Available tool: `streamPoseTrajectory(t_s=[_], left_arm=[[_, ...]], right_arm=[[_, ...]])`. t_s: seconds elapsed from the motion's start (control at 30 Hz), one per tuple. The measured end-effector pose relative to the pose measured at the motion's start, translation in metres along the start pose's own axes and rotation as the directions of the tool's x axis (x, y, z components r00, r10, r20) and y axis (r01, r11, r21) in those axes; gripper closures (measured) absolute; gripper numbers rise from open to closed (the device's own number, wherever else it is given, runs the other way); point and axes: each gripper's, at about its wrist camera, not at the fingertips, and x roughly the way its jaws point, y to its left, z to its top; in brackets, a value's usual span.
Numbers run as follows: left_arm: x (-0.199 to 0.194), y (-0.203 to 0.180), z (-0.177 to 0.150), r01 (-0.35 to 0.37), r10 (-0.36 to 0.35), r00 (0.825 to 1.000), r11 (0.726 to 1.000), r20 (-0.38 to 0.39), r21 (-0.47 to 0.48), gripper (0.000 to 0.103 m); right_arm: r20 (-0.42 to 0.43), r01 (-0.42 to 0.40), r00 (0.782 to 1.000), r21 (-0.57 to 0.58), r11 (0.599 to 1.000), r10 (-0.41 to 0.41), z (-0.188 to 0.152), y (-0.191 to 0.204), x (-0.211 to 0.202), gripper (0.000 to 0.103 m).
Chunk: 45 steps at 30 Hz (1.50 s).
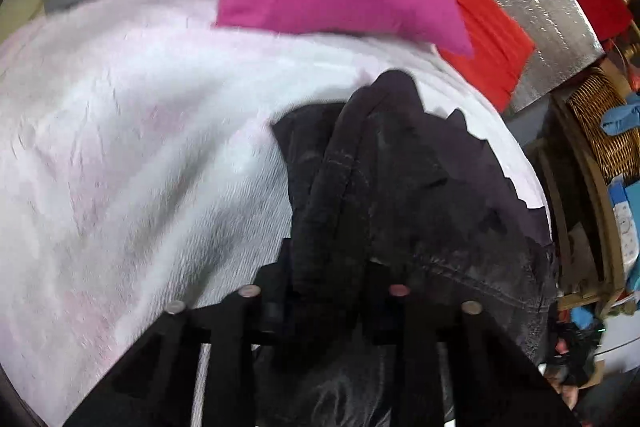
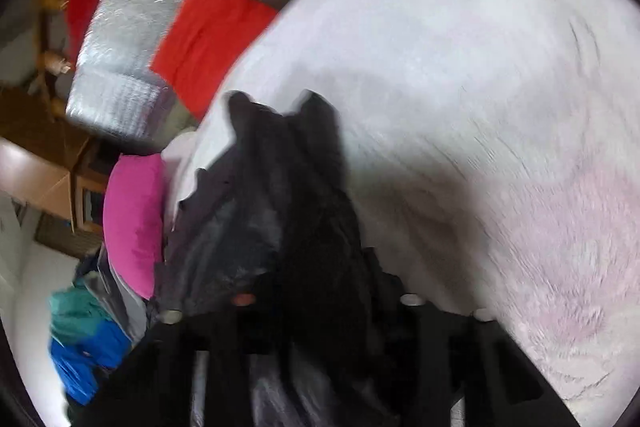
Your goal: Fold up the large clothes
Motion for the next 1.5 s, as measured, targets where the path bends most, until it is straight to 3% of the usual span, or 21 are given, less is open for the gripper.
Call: streamPoseTrajectory(t_s=[0.13,0.23,0.27,0.37,0.4,0.47,0.53,0.67,0.8,0.93,1.0,1.03,1.07,1.1,1.17,1.23,1.3,1.37,1.43,1.47,1.5], left_arm=[[-0.012,-0.010,0.005,-0.014,0.010,0.995,0.999,0.104,0.040,0.085],[0.010,-0.004,0.005,-0.049,0.049,0.998,0.999,0.030,0.023,0.082],[0.017,-0.001,0.003,-0.061,0.061,0.998,0.998,0.005,0.018,0.078],[0.019,-0.002,0.001,-0.097,0.097,0.995,0.995,-0.002,0.024,0.068],[0.015,-0.002,-0.001,-0.105,0.105,0.994,0.994,0.004,0.023,0.063],[0.006,-0.001,-0.004,-0.120,0.120,0.993,0.993,0.016,0.008,0.053],[-0.007,0.004,-0.009,-0.116,0.116,0.993,0.993,0.028,-0.015,0.049],[-0.032,0.012,-0.023,-0.116,0.117,0.990,0.993,0.080,-0.028,0.028],[-0.032,0.029,-0.031,-0.109,0.111,0.993,0.991,0.032,-0.073,0.028],[-0.023,0.043,-0.040,-0.045,0.043,0.999,0.989,-0.016,-0.140,0.028],[-0.019,0.040,-0.040,-0.017,0.016,1.000,0.992,-0.009,-0.122,0.040],[-0.015,0.037,-0.039,0.002,-0.004,1.000,0.995,-0.017,-0.104,0.061],[-0.011,0.033,-0.039,0.020,-0.023,0.999,0.996,-0.031,-0.090,0.069],[-0.009,0.029,-0.038,0.010,-0.011,1.000,0.997,-0.022,-0.078,0.070],[-0.012,0.021,-0.036,0.002,-0.002,1.000,0.999,-0.001,-0.044,0.083],[-0.021,0.018,-0.036,0.000,0.002,0.999,0.999,0.045,-0.037,0.084],[-0.019,0.015,-0.038,-0.038,0.039,0.998,0.999,0.050,-0.014,0.083],[-0.007,0.020,-0.042,-0.074,0.074,0.997,0.997,-0.003,-0.032,0.070],[-0.010,0.023,-0.042,-0.088,0.088,0.996,0.995,0.002,-0.045,0.064],[-0.015,0.024,-0.043,-0.095,0.096,0.995,0.994,0.006,-0.051,0.053],[-0.019,0.026,-0.044,-0.109,0.109,0.994,0.992,0.002,-0.056,0.047]], right_arm=[[0.118,-0.030,0.992,-0.046,0.999,0.035,0.004,0.021,-0.018,0.077],[0.034,0.101,0.994,-0.020,0.995,-0.100,0.009,0.007,0.017,0.077],[-0.008,0.102,0.995,-0.003,0.995,-0.102,0.010,0.001,0.027,0.071],[-0.005,0.079,0.997,0.033,0.996,-0.079,0.012,-0.002,0.019,0.062],[-0.003,0.085,0.996,0.039,0.996,-0.084,0.010,-0.002,0.014,0.047],[0.004,0.078,0.997,0.049,0.996,-0.078,0.007,-0.002,0.004,0.036],[0.033,0.071,0.997,0.043,0.997,-0.072,0.006,-0.002,-0.011,0.036],[0.092,0.051,0.994,0.031,0.998,-0.054,-0.002,-0.002,-0.040,0.033],[0.071,0.048,0.996,0.072,0.996,-0.053,-0.012,-0.009,-0.048,0.033],[0.017,0.053,0.998,0.115,0.992,-0.056,-0.022,-0.026,-0.045,0.032],[0.003,0.070,0.997,0.120,0.990,-0.071,-0.025,-0.028,-0.037,0.030],[0.005,0.074,0.997,0.112,0.991,-0.075,-0.025,-0.026,-0.034,0.030],[0.011,0.087,0.996,0.079,0.993,-0.088,-0.025,-0.022,-0.031,0.031],[0.015,0.103,0.994,0.049,0.993,-0.104,-0.026,-0.018,-0.029,0.044],[0.043,0.116,0.992,-0.028,0.993,-0.115,-0.027,-0.006,-0.030,0.065],[0.117,0.127,0.986,-0.100,0.987,-0.115,-0.031,0.009,-0.042,0.071],[0.152,0.153,0.979,-0.133,0.979,-0.133,-0.034,0.017,-0.045,0.071],[0.081,0.184,0.981,-0.099,0.978,-0.176,-0.034,0.008,-0.030,0.064],[0.054,0.157,0.986,-0.035,0.987,-0.155,-0.033,-0.002,-0.032,0.059],[0.055,0.129,0.990,-0.016,0.992,-0.128,-0.033,-0.003,-0.038,0.051],[0.061,0.097,0.993,0.000,0.995,-0.096,-0.033,-0.005,-0.045,0.035]])
